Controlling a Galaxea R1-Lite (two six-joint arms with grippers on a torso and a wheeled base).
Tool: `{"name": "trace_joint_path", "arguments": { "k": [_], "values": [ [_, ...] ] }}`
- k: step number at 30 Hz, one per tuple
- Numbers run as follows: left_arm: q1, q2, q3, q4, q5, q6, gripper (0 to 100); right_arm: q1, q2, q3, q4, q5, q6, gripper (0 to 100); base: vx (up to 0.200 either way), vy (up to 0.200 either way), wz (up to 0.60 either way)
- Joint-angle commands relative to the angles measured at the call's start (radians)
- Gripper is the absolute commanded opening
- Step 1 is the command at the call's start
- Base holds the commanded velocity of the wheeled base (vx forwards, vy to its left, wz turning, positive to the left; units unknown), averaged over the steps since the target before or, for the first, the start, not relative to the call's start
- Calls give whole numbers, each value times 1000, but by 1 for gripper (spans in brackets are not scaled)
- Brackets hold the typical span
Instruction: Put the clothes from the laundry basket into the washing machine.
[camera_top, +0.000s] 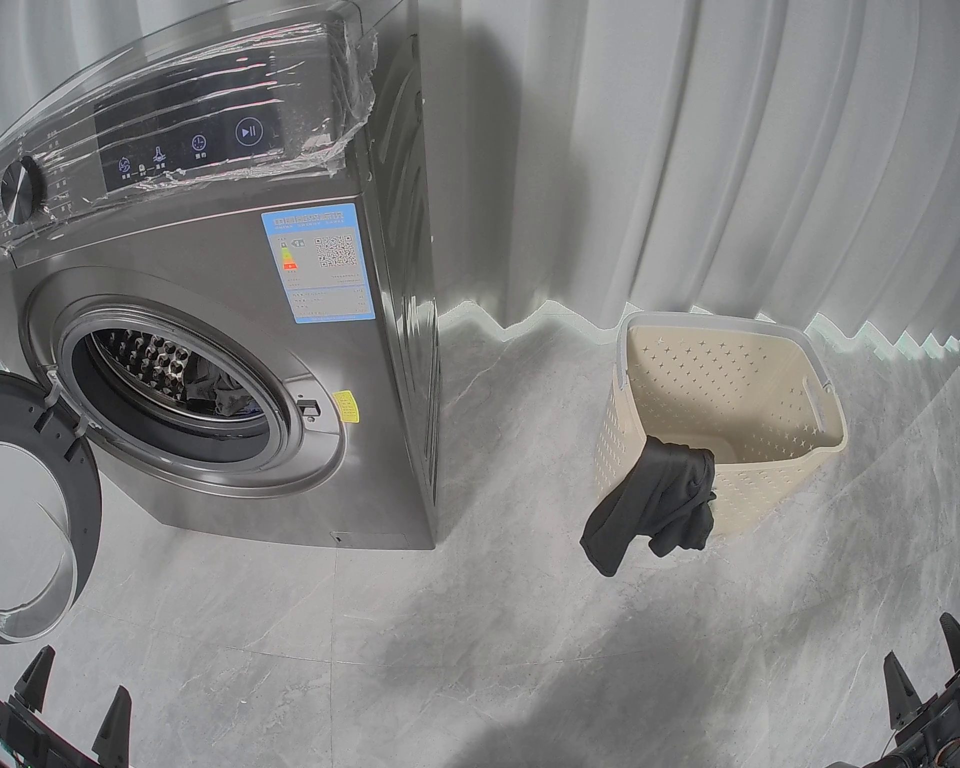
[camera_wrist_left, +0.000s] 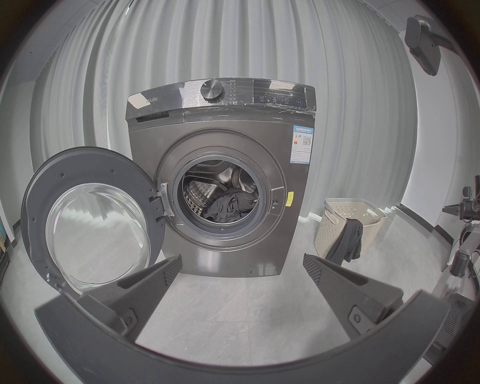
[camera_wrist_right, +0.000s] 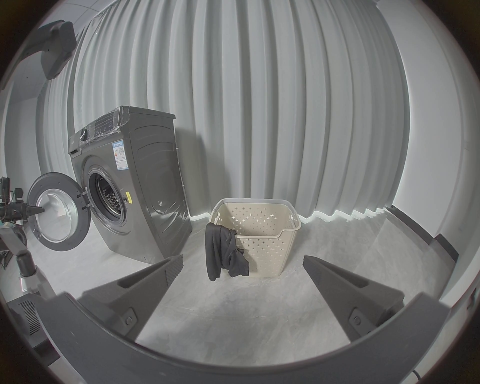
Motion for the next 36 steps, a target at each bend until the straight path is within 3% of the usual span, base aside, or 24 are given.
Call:
{"name": "trace_joint_path", "arguments": {
  "k": [1,20,36],
  "values": [
    [0,-14,15,0,0,-1,100,0,-14,16,0,1,-1,100,0,-200,0],
    [0,-14,15,0,1,-3,100,0,-14,16,0,1,-1,100,0,-200,0],
    [0,-14,15,0,0,2,100,0,-14,16,2,-2,2,100,0,0,0]
  ]
}}
